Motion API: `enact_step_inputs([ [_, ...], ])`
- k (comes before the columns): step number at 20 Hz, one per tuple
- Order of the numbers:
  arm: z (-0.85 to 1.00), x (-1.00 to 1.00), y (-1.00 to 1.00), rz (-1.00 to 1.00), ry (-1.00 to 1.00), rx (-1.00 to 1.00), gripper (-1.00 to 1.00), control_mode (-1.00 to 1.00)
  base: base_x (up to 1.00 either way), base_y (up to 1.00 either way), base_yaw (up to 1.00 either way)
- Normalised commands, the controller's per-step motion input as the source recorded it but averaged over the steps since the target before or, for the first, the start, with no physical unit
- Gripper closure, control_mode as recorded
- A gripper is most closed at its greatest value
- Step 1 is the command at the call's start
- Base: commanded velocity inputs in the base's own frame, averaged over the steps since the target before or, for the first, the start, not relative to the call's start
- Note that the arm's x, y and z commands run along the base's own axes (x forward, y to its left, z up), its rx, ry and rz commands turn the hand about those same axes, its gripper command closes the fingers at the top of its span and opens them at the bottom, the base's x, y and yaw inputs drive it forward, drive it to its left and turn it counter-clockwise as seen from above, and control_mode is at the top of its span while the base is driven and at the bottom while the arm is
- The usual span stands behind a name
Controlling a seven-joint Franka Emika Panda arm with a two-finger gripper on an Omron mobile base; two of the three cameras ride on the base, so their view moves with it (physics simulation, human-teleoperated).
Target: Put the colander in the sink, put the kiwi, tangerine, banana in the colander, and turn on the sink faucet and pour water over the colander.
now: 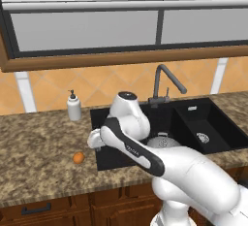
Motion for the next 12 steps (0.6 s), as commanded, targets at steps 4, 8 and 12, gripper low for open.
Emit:
enact_step_inputs([
  [4,-0.12,0.42,0.81,0.00,0.11,-0.12,-1.00,-1.00,0.00,0.00,0.00],
  [8,-0.27,0.50,0.65,0.00,0.06,-0.07,-1.00,-1.00,0.00,0.00,0.00],
  [12,-0.51,0.41,0.44,-0.05,0.00,-0.23,-1.00,-1.00,0.00,0.00,0.00],
])
